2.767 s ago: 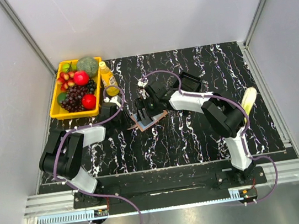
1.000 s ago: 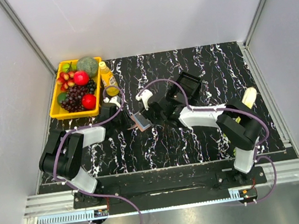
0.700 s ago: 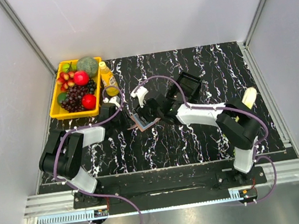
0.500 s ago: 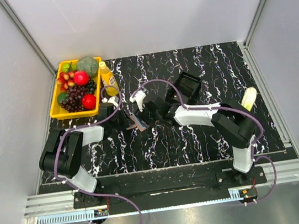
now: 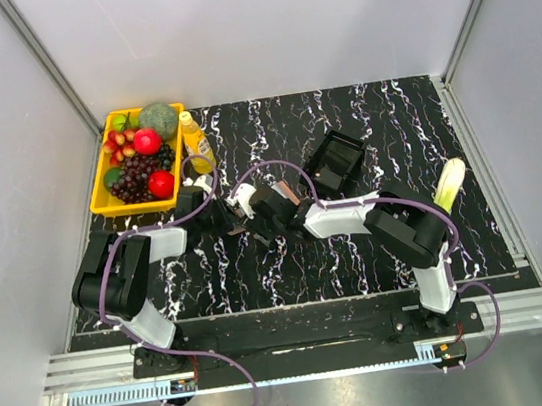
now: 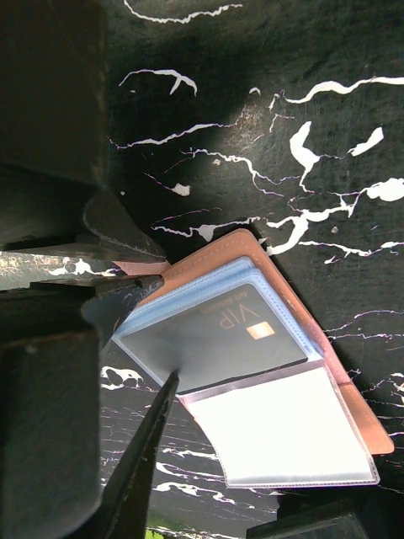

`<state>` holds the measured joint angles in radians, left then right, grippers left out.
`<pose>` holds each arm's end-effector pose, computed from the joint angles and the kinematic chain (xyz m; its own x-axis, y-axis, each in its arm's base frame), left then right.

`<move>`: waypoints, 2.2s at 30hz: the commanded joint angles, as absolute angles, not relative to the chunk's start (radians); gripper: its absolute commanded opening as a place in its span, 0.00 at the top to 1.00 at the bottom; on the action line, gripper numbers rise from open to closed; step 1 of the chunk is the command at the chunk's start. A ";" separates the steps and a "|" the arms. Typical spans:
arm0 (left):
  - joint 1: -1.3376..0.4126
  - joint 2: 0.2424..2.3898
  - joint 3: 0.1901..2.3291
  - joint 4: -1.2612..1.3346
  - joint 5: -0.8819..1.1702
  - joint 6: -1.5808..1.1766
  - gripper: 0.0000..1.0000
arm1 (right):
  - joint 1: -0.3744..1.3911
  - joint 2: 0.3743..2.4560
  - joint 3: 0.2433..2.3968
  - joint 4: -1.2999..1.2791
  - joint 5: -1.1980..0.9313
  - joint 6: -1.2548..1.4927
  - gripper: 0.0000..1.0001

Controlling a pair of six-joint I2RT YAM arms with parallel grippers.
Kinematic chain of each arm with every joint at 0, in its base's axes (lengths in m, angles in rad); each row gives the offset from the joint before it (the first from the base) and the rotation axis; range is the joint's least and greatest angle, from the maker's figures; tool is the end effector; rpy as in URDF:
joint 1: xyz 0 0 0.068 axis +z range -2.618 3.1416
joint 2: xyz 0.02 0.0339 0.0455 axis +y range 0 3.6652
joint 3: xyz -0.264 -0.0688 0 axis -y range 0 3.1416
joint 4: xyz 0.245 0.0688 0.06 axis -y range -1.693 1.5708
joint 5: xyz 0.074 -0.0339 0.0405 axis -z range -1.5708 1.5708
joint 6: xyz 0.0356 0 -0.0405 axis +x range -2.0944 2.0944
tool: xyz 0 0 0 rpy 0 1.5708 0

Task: Put the credit cards into the card holder
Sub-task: Turn over the card slot in the card holder.

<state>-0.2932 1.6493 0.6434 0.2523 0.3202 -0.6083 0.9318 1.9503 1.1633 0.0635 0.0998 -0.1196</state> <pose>0.2851 -0.0978 0.1281 -0.8199 -0.3191 -0.4753 0.0311 0.8042 -0.5935 0.2505 0.3312 0.1551 -0.3020 -0.6056 -0.7363 -0.7959 0.5853 -0.1549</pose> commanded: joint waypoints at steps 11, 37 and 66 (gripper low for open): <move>-0.288 1.700 0.618 0.195 0.250 -0.577 0.83 | 0.942 1.919 1.198 0.080 0.196 -0.189 0.60; -0.288 1.700 0.615 0.196 0.265 -0.560 0.83 | 0.930 1.977 1.307 0.109 0.497 -0.256 0.76; -0.288 1.632 0.618 0.130 0.241 -0.529 0.83 | 0.738 1.884 1.413 -0.041 0.310 -0.089 0.60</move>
